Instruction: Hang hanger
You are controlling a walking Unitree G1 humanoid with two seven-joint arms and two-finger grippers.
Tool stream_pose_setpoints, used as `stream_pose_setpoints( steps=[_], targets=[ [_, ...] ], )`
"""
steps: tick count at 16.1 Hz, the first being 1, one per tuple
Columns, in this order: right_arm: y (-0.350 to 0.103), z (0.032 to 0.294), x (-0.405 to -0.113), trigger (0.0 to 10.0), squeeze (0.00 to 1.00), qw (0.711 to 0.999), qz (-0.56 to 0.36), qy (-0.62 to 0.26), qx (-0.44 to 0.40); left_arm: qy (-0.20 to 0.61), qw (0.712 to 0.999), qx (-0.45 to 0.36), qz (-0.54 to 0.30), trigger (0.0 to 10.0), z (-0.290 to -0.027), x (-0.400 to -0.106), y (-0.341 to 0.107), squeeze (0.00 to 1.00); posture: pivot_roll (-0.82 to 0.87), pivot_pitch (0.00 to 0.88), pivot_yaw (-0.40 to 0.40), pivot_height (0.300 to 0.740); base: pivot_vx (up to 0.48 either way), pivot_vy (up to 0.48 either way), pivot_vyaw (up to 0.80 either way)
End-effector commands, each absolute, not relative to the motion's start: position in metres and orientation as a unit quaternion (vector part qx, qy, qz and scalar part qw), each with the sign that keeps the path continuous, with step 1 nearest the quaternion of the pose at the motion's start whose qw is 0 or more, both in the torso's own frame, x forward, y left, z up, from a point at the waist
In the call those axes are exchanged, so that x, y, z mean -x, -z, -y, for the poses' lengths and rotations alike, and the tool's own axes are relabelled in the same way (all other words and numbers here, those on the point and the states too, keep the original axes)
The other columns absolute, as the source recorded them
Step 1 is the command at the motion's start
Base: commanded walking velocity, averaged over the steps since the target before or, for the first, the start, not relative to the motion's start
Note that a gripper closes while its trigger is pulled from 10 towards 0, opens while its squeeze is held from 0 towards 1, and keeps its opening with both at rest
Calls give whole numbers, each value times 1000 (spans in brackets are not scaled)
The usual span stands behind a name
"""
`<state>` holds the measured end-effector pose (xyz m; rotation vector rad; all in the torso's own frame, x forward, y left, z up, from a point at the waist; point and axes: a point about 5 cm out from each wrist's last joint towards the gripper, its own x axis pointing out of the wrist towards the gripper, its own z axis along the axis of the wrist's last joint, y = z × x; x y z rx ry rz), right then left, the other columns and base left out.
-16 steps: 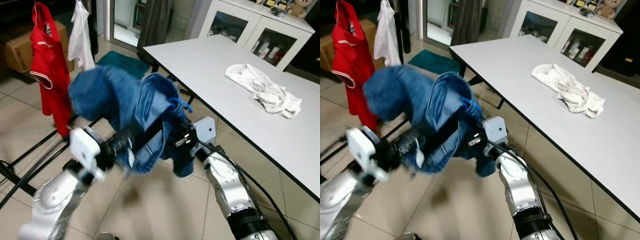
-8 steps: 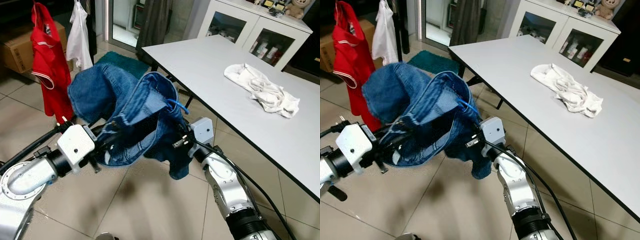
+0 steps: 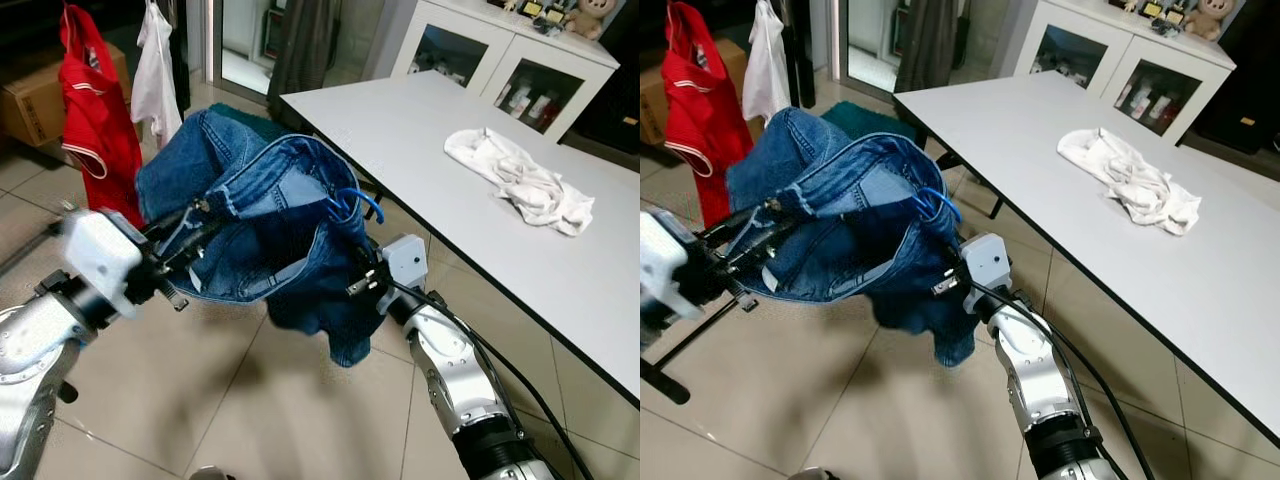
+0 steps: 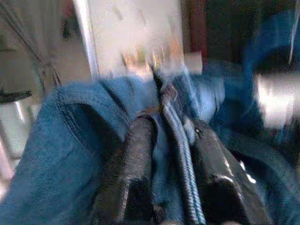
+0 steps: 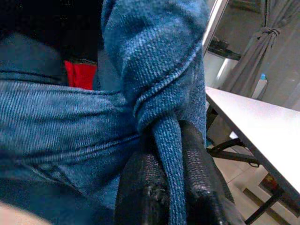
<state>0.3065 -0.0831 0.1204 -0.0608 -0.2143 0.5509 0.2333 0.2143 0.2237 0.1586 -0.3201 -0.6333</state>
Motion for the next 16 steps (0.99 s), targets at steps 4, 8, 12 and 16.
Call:
stream_pose_setpoints(
  steps=[4,8,12,16],
  targets=[
    [-131,98,-310,0,0,960,127,-249,24,393,897,143,144,10000,-206,-212,-219,0,188,74,-206,740,0,0,0],
    [-132,99,-311,0,0,960,128,-250,25,408,874,222,141,10000,-208,-204,-219,973,187,71,-212,740,0,0,0],
    [-133,100,-312,0,0,959,128,-251,27,422,852,279,133,10000,-211,-196,-221,1000,186,65,-216,740,0,0,0],
    [-133,101,-312,0,0,959,128,-251,27,393,851,304,169,10000,-218,-198,-227,1000,185,63,-215,740,0,0,0]
  ],
)
